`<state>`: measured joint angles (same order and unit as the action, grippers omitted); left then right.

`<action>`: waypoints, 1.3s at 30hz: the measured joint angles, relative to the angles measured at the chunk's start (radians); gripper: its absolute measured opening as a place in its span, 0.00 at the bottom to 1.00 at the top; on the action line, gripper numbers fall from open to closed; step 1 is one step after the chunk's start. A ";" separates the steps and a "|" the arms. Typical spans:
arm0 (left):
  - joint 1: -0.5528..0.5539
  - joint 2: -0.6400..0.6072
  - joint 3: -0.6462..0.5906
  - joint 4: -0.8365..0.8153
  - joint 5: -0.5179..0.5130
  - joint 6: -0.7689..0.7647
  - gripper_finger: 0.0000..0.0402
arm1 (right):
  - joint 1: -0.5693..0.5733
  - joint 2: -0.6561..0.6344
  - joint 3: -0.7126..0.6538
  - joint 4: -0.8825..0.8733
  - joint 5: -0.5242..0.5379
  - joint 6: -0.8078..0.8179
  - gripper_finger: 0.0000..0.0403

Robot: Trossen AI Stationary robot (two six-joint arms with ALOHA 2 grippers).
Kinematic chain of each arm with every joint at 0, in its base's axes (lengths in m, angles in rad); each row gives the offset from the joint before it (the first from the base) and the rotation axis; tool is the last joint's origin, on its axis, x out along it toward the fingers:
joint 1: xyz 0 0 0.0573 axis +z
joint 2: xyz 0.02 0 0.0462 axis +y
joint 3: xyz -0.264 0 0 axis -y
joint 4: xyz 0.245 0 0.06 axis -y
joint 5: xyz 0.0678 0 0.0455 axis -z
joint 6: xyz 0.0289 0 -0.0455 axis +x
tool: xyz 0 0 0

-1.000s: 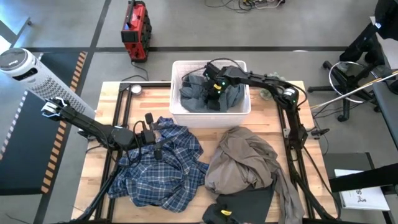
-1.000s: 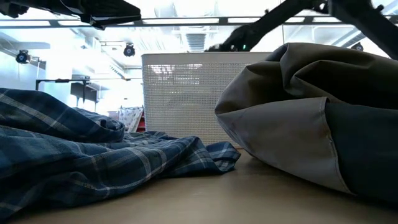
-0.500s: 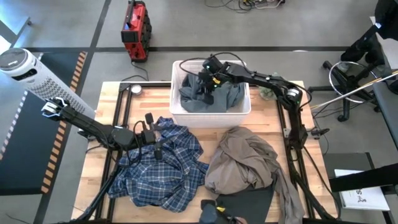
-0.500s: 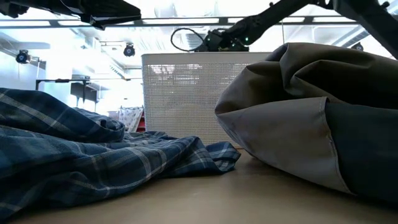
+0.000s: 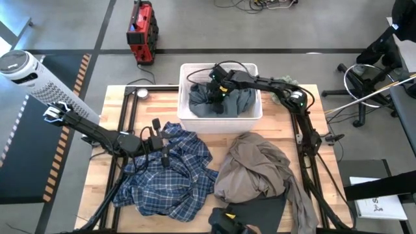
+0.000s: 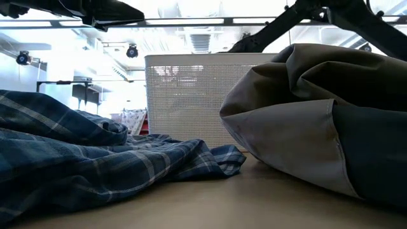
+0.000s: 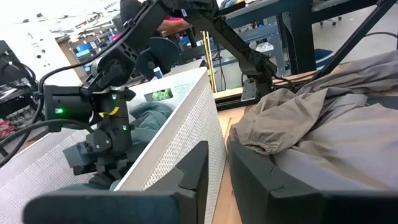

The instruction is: Sort clothes

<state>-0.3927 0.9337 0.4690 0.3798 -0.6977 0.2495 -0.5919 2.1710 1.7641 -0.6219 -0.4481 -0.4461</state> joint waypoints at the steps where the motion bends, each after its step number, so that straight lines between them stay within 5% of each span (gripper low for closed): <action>1: 0.000 0.000 0.000 -0.002 0.000 0.001 0.11 | 0.000 -0.008 0.000 -0.009 0.004 0.000 0.00; 17: 0.000 0.000 0.000 -0.005 0.000 -0.023 0.09 | 0.002 -0.371 -0.015 -0.306 0.211 -0.014 0.00; 28: 0.000 0.000 0.000 -0.006 0.000 -0.023 0.10 | -0.004 -0.297 -0.178 -0.153 0.206 -0.009 0.00; 39: -0.003 -0.001 0.000 -0.036 0.005 0.032 0.15 | 0.010 -0.314 -0.101 -0.174 0.341 0.002 0.00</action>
<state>-0.3953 0.9324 0.4690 0.3433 -0.6924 0.2818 -0.5822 1.8570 1.6628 -0.7958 -0.1076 -0.4438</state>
